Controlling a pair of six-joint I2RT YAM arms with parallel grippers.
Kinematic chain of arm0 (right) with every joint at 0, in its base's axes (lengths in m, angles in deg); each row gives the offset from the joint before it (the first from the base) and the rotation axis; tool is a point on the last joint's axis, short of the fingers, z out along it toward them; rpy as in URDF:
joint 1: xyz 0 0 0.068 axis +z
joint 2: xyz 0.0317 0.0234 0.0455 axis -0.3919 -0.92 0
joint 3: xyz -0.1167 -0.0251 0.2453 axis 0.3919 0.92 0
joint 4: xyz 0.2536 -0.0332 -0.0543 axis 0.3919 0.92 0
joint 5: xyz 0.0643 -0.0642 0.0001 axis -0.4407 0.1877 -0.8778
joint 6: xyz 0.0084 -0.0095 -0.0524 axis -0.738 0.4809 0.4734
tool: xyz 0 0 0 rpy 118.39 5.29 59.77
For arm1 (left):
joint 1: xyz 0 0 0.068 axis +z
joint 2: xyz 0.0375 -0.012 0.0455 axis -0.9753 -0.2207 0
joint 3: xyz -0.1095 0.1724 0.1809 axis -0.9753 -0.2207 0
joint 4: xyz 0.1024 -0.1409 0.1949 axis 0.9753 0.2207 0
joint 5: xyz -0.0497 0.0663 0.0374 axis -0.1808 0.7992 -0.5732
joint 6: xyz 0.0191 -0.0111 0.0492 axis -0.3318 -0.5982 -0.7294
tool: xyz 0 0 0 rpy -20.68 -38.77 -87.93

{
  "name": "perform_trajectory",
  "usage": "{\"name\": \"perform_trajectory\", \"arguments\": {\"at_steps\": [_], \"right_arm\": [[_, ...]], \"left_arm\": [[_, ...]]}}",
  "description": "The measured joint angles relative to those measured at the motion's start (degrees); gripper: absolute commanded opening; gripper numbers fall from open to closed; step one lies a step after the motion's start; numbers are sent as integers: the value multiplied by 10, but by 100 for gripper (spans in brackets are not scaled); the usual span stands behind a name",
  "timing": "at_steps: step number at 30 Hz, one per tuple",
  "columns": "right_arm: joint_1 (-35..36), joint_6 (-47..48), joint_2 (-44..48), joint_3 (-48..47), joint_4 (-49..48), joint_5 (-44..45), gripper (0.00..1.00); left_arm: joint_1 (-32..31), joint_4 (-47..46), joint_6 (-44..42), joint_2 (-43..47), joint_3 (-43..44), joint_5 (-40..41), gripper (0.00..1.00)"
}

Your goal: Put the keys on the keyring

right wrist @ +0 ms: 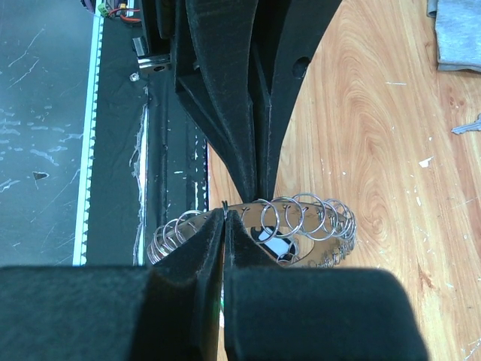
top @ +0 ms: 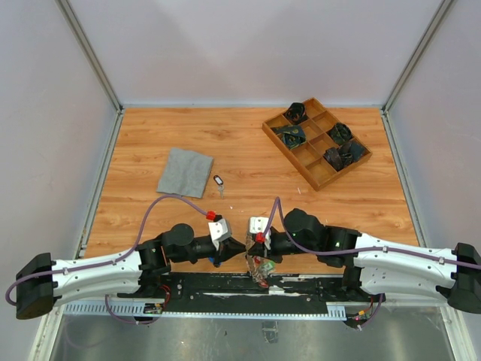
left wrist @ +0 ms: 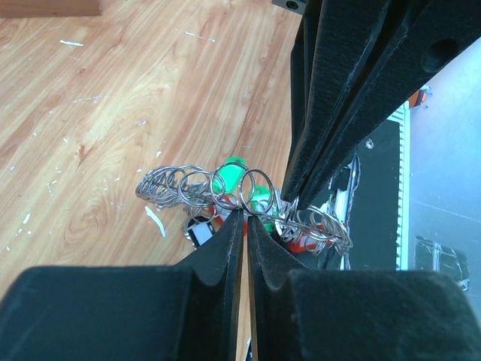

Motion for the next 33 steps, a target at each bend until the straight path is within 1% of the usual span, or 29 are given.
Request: {"name": "perform_trajectory", "arguments": {"at_steps": [7,12,16,23,30,33], "right_arm": [[0,-9,8,1,-2,2,1],[0,-30,25,25,-39,10,1],[0,-48,37,45,-67,25,1],[0,-88,49,87,-132,46,0],[0,-116,59,116,-185,73,0],[0,-125,67,132,-210,82,0]], "left_arm": [[0,-14,0,-14,0,-5,11],[0,-19,0,-19,0,-11,11],[0,-20,0,-9,0,-13,14],[0,-55,7,52,-32,-10,22],[0,-88,25,114,-92,-11,34],[0,-105,33,131,-106,-11,36]]}}
